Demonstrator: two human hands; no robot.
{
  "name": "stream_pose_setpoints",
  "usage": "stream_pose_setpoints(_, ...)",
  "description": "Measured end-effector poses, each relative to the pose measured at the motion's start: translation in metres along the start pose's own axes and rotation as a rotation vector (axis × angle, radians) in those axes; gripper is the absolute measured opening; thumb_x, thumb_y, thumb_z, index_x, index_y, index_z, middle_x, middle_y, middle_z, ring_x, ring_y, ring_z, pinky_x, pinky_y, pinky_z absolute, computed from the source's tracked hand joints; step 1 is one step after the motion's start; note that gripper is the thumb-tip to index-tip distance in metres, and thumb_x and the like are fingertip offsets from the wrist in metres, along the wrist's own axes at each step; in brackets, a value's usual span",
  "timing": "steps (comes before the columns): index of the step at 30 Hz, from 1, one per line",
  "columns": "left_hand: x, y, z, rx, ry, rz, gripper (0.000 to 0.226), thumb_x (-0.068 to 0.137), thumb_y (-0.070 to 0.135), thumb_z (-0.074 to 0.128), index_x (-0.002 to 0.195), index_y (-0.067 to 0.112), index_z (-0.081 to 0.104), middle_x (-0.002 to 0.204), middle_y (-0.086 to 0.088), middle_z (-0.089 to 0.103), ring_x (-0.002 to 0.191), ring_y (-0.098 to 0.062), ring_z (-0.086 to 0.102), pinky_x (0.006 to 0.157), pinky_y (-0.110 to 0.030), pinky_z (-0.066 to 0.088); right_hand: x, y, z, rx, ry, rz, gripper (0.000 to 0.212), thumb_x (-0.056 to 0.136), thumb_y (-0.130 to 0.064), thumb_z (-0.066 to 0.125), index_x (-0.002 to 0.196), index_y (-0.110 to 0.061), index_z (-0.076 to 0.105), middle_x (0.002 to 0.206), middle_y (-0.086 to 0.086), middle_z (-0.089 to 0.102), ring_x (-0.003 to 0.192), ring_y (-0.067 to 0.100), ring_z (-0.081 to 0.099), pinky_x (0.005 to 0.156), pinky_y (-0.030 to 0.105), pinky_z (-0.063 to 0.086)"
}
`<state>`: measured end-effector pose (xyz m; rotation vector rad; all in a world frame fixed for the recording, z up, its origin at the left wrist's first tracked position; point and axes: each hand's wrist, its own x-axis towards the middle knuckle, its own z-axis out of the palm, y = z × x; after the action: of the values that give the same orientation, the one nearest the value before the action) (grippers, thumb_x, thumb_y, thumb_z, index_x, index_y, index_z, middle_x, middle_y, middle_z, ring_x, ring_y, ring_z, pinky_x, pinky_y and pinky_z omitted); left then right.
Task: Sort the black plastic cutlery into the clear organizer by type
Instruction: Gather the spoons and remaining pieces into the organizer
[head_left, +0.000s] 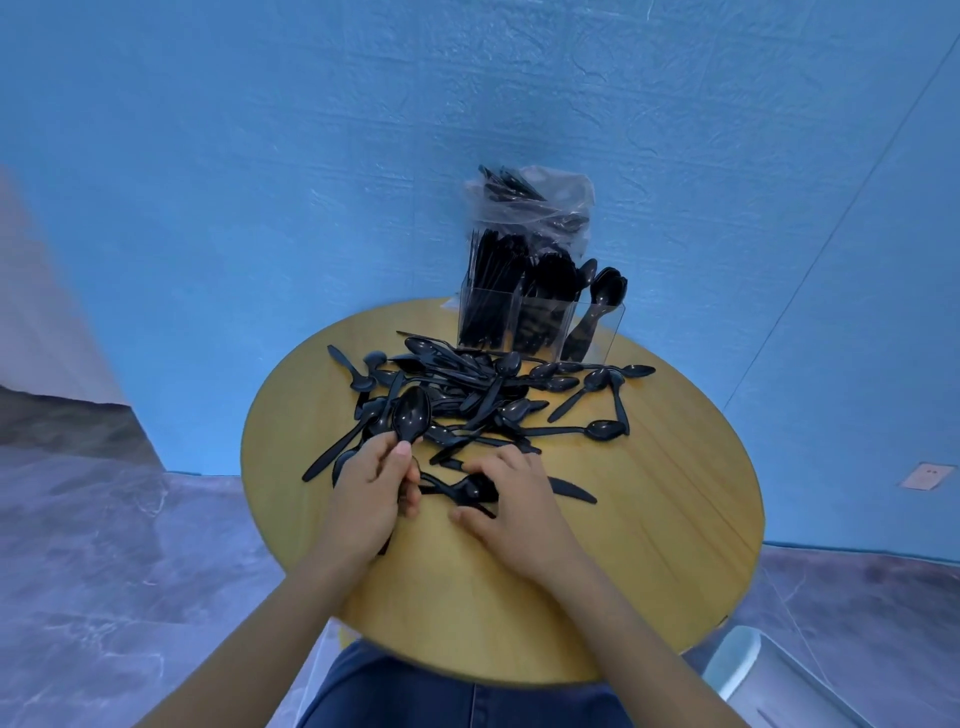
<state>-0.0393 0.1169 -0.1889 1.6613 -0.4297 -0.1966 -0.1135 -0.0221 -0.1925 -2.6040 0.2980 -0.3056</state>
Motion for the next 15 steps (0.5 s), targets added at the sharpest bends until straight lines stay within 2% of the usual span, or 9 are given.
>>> stream_pose_setpoints(6,-0.006,-0.006,-0.001,0.103,-0.016,0.112,0.028,0.1,0.022,0.04,0.077,0.011,0.05,0.061,0.001,0.053,0.052,-0.006,0.048,0.053,-0.017,0.042,-0.003,0.007,0.001,-0.055,0.061,-0.033,0.028,0.094,-0.031,0.054,0.12,-0.023,0.059,0.115,-0.007,0.053,0.111,0.01,0.04,0.095,0.022,0.032)
stream_pose_setpoints(11,-0.009,-0.006,0.001,0.128,-0.024,0.142,0.026,0.1,0.023,0.039,0.077,0.015,0.049,0.062,0.001,0.052,0.054,-0.006,0.047,0.054,-0.021,0.042,-0.006,0.012,0.003,0.097,0.144,-0.005,0.023,0.093,-0.023,0.056,0.114,-0.018,0.063,0.1,-0.01,0.052,0.097,0.006,0.048,0.079,0.013,0.034)
stream_pose_setpoints(15,-0.009,-0.005,0.001,0.12,-0.014,0.156,0.024,0.1,0.021,0.039,0.08,0.016,0.05,0.064,0.003,0.052,0.054,-0.004,0.047,0.053,-0.017,0.042,-0.009,0.013,-0.001,0.32,0.231,0.019,0.02,0.091,-0.018,0.059,0.109,-0.021,0.067,0.096,-0.009,0.058,0.088,-0.001,0.053,0.075,0.006,0.037)
